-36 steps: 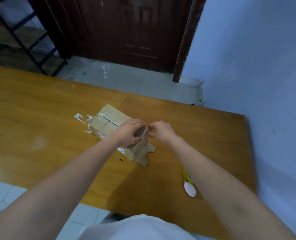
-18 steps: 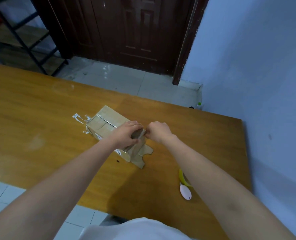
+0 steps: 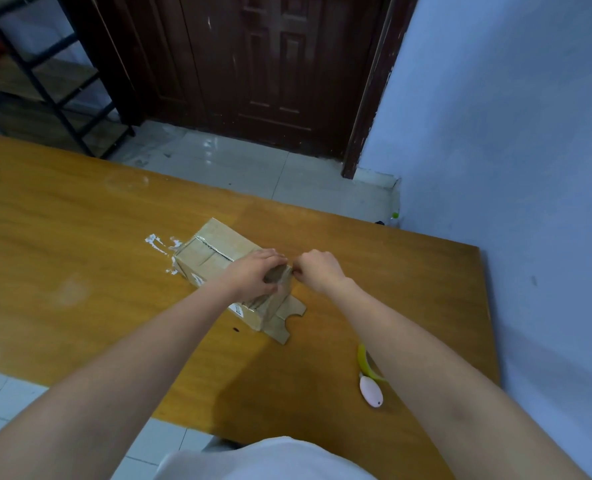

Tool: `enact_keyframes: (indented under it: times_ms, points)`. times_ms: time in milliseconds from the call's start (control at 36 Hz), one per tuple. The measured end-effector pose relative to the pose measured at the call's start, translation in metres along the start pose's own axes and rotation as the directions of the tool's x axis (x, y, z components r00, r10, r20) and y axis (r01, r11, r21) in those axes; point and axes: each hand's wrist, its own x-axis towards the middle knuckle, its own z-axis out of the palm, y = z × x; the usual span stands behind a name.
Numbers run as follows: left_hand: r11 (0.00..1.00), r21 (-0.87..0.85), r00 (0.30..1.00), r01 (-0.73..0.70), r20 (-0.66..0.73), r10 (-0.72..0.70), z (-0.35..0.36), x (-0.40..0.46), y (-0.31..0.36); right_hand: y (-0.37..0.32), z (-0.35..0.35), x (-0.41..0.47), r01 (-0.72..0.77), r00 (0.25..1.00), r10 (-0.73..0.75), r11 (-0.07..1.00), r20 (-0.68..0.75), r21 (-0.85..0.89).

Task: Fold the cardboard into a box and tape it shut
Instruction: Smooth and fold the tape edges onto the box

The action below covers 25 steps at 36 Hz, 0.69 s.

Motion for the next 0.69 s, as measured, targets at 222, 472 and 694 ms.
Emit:
enact_keyframes:
  times_ms: [222,472,694]
  points:
    - [1.0,-0.004,1.0,-0.007,-0.002,0.007,0.0,-0.001,0.0,0.009,0.001,-0.004,-0.036,0.999,0.035,0.992,0.008,0.12]
    - [1.0,-0.02,1.0,-0.007,-0.006,0.006,0.002,-0.003,-0.001,0.002,-0.002,-0.005,-0.004,0.999,0.0,0.997,0.042,0.08]
    - [1.0,-0.012,1.0,-0.014,-0.013,0.014,0.003,-0.002,-0.002,-0.005,0.003,-0.006,-0.081,0.996,0.081,0.996,-0.029,0.024]
